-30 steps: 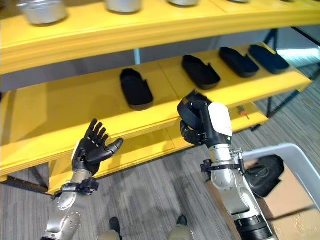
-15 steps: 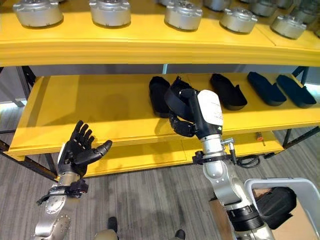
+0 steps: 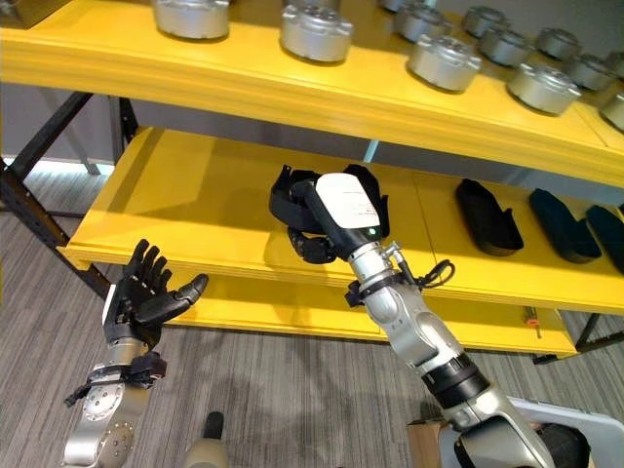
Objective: Move parts from the plastic box to the shelf.
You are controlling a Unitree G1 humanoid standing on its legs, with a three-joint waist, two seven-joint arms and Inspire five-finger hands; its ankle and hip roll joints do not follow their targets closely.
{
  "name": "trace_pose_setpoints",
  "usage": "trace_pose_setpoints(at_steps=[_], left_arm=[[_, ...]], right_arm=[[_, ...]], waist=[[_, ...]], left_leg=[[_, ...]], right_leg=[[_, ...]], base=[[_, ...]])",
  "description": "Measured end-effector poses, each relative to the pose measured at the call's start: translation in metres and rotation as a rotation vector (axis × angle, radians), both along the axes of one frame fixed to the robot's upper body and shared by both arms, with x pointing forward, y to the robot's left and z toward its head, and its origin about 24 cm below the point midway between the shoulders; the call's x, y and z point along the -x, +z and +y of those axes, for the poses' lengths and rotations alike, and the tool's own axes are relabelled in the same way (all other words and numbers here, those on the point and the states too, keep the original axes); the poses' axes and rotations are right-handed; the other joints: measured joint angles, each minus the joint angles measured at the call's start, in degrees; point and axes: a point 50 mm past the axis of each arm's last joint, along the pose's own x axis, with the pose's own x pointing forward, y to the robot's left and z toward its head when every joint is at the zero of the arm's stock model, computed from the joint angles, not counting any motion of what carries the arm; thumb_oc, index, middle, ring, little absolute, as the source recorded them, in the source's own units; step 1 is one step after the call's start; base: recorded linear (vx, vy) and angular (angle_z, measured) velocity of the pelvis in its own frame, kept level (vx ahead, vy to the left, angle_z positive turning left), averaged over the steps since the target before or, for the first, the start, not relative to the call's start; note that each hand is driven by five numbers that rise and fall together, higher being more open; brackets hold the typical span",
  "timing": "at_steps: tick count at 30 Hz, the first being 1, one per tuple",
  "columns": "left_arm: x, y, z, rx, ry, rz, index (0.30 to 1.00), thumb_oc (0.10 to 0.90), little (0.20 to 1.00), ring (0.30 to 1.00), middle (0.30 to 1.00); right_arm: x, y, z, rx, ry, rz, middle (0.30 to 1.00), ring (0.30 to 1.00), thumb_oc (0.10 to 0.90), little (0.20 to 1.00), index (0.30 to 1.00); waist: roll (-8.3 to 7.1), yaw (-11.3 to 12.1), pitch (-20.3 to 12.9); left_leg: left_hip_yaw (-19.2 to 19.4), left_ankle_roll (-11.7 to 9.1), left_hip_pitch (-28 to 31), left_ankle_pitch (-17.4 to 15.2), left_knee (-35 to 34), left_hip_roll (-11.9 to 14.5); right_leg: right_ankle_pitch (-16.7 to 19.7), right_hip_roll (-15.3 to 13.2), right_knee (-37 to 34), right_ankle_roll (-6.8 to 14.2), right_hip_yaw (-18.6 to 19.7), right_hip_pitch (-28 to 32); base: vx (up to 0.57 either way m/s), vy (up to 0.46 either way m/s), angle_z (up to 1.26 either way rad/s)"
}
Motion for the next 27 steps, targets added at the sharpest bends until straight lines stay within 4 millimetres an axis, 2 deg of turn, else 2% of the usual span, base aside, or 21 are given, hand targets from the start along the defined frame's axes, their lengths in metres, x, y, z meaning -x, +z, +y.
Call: trace_pose_setpoints(at_steps=[6, 7, 10, 12, 17, 19, 21, 24, 27], left_arm=[[0.001, 0.0, 0.002, -0.004, 0.005, 0.003, 1.0, 0.9, 1.0, 1.0, 1.0], [0.001, -0.001, 0.002, -0.005, 0.0, 0.004, 1.0, 0.9, 1.0, 1.0, 1.0], [0.001, 0.0, 0.001, -0.002, -0.008, 0.004, 1.0, 0.9, 1.0, 1.0, 1.0], [-0.002, 0.002, -0.001, -0.002, -0.024, -0.009, 1.0, 0.9, 1.0, 1.0, 1.0], [-0.009, 0.008, -0.009, -0.025, -0.08, -0.035, 1.0, 0.9, 1.0, 1.0, 1.0], [-0.016, 0.016, -0.016, -0.024, -0.108, -0.074, 1.0, 0.9, 1.0, 1.0, 1.0], [-0.018, 0.018, -0.017, -0.025, -0.11, -0.083, 1.0, 0.9, 1.0, 1.0, 1.0], [-0.023, 0.024, -0.022, -0.04, -0.138, -0.108, 1.0, 0.9, 1.0, 1.0, 1.0], [-0.024, 0.026, -0.021, -0.048, -0.142, -0.115, 1.0, 0.9, 1.0, 1.0, 1.0]], right_arm=[[-0.025, -0.005, 0.004, 0.127, -0.043, 0.064, 0.3, 0.3, 0.4, 0.3, 0.3], [-0.033, -0.005, 0.004, 0.184, -0.061, 0.064, 0.3, 0.3, 0.4, 0.3, 0.3], [-0.047, -0.007, -0.002, 0.219, -0.124, 0.098, 0.3, 0.3, 0.4, 0.3, 0.3], [-0.06, -0.008, -0.011, 0.213, -0.193, 0.111, 0.3, 0.3, 0.4, 0.3, 0.3], [-0.077, 0.001, -0.035, 0.208, -0.346, 0.101, 0.3, 0.3, 0.4, 0.3, 0.3], [-0.084, 0.018, -0.054, 0.157, -0.444, 0.071, 0.3, 0.3, 0.4, 0.3, 0.3], [-0.084, 0.021, -0.056, 0.146, -0.454, 0.067, 0.3, 0.3, 0.4, 0.3, 0.3], [-0.085, 0.029, -0.06, 0.139, -0.473, 0.033, 0.3, 0.3, 0.4, 0.3, 0.3], [-0.084, 0.032, -0.062, 0.109, -0.482, 0.017, 0.3, 0.3, 0.4, 0.3, 0.3]], waist=[[-0.29, 3.26, -0.01], [-0.37, 4.67, 0.06], [-0.48, 5.81, 0.27], [-0.2, 7.26, 1.86], [1.63, 9.43, 5.38], [2.95, 9.94, 6.47], [3.23, 9.99, 6.88], [4.76, 9.82, 7.87], [5.14, 9.32, 8.1]], left_leg=[[-2.88, -0.36, -2.74, 1.86, -2.0, -0.35], [-3.7, -0.56, -3.99, 2.01, -2.01, -0.25], [-5.06, -0.68, -5.75, 2.26, -2.0, -0.4], [-5.75, -0.82, -6.49, 2.39, -1.75, -0.57], [-7.59, -0.54, -8.7, 3.14, -1.69, -1.6], [-8.88, -0.02, -11.6, 3.87, -1.64, -2.79], [-8.85, 0.15, -11.7, 4.07, -1.66, -3.37], [-8.9, 0.28, -12.1, 4.13, -1.61, -4.01], [-8.8, 0.33, -12.75, 4.16, -1.59, -4.18]], right_leg=[[0.41, 0.76, -1.88, 0.32, -3.56, -0.4], [0.5, 1.13, -2.37, 0.44, -4.2, -1.07], [0.49, 1.37, -2.52, 0.43, -5.85, -1.6], [0.48, 1.34, -2.53, 0.43, -6.78, -1.78], [0.58, 0.94, -2.54, 0.58, -8.87, -2.24], [0.99, 0.24, -2.53, 0.75, -10.06, -4.06], [1.12, -0.32, -2.57, 0.92, -10.19, -4.07], [1.27, -0.85, -2.57, 0.87, -10.37, -4.33], [1.43, -1.08, -2.56, 1.09, -10.26, -5.06]], base=[[0.01, -0.045, 0.25], [-0.01, -0.022, 0.27], [-0.02, -0.019, 0.25], [-0.01, -0.001, 0.19], [-0.02, 0.026, 0.23], [-0.02, 0.048, 0.29], [-0.02, 0.048, 0.11], [-0.03, 0.037, 0.04], [-0.01, 0.01, -0.01]])
